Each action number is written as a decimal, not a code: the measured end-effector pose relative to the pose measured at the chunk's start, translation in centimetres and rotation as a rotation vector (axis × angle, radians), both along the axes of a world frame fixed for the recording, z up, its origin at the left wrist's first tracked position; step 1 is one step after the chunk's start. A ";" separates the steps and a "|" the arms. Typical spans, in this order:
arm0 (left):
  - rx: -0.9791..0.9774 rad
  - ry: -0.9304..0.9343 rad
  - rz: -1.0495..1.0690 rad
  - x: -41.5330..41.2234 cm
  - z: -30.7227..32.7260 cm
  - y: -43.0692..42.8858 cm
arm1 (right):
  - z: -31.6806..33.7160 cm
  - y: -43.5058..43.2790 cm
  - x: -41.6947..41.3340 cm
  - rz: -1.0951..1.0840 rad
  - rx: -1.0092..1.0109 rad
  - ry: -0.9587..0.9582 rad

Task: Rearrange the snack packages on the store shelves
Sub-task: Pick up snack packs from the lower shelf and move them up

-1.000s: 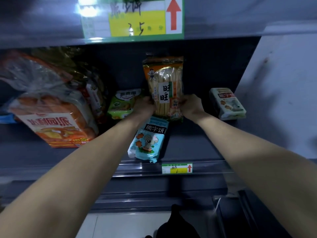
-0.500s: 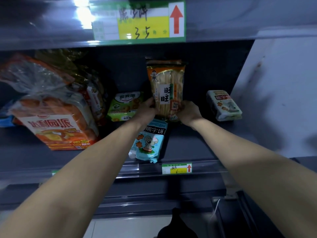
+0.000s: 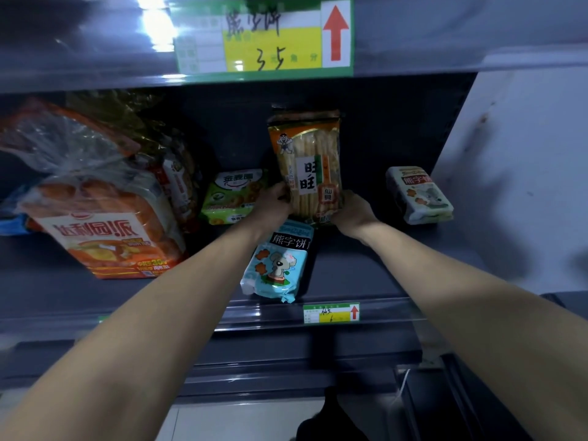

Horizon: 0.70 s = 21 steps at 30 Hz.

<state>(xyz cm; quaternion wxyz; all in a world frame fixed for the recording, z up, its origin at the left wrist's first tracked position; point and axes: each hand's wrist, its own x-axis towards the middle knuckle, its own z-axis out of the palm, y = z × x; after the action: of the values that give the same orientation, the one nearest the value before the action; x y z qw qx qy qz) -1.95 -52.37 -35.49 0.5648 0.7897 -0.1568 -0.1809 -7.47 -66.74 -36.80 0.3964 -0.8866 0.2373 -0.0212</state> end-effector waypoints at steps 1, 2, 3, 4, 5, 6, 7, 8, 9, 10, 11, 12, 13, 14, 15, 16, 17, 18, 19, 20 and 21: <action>0.010 -0.006 0.006 -0.1 0.1 0.1 | -0.1 0.0 0.0 -0.014 0.001 0.010; 0.019 -0.009 0.005 -0.2 0.2 0.2 | -0.2 0.0 -0.1 -0.035 0.000 0.022; 0.027 -0.009 0.001 -0.3 0.2 0.3 | -0.2 0.0 -0.1 -0.058 -0.009 0.031; 0.035 -0.009 -0.004 -0.3 0.3 0.4 | -0.1 0.0 -0.2 -0.077 -0.023 0.043; 0.042 -0.008 -0.008 -0.4 0.4 0.5 | -0.1 0.0 -0.3 -0.090 -0.041 0.051; 0.042 -0.009 -0.009 -0.5 0.6 0.6 | -0.1 0.0 -0.4 -0.096 -0.059 0.060; 0.043 -0.011 -0.009 -0.7 0.8 0.7 | 0.0 0.2 -0.5 -0.096 -0.081 0.065; 0.045 -0.012 -0.010 -1.0 1.1 0.8 | 0.1 0.3 -0.7 -0.100 -0.106 0.073; 0.048 -0.016 -0.008 -1.2 1.3 0.9 | 0.2 0.5 -0.9 -0.104 -0.135 0.077; 0.052 -0.025 -0.007 -1.4 1.4 1.0 | 0.3 0.6 -1.1 -0.110 -0.166 0.077; 0.058 -0.032 -0.007 -1.6 1.6 1.2 | 0.5 0.8 -1.3 -0.112 -0.201 0.072; 0.065 -0.041 -0.005 -1.9 1.8 1.3 | 0.8 1.1 -1.6 -0.113 -0.227 0.069; 0.076 -0.051 -0.001 -2.1 1.9 1.5 | 1.1 1.3 -2.0 -0.110 -0.245 0.061; 0.088 -0.062 0.001 -2.4 2.1 1.7 | 1.4 1.7 -2.4 -0.100 -0.255 0.052; 0.107 -0.073 -0.005 -2.7 2.2 2.0 | 1.7 2.1 -2.8 -0.085 -0.267 0.042; 0.129 -0.090 -0.021 -3.2 2.4 2.3 | 2.1 2.6 -3.4 -0.068 -0.281 0.029; 0.153 -0.103 -0.045 -3.7 2.7 2.6 | 2.4 3.1 -4.1 -0.048 -0.297 0.012; 0.171 -0.115 -0.073 -4.2 2.9 3.0 | 2.8 3.6 -4.8 -0.028 -0.315 -0.005; 0.187 -0.130 -0.101 -4.7 3.2 3.5 | 3.3 4.3 -5.5 -0.008 -0.341 -0.020; 0.204 -0.153 -0.126 -5.3 3.5 4.1 | 3.9 5.0 -6.3 0.009 -0.369 -0.026; 0.227 -0.183 -0.145 -6.0 3.8 4.8 | 4.5 5.8 -7.2 0.025 -0.395 -0.023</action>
<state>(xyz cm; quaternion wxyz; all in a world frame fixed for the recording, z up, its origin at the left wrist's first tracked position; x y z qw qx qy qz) -7.97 -47.61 -31.67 0.4408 0.8482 -0.2429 -0.1651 -14.65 -60.94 -32.30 0.2176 -0.9498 0.2129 -0.0727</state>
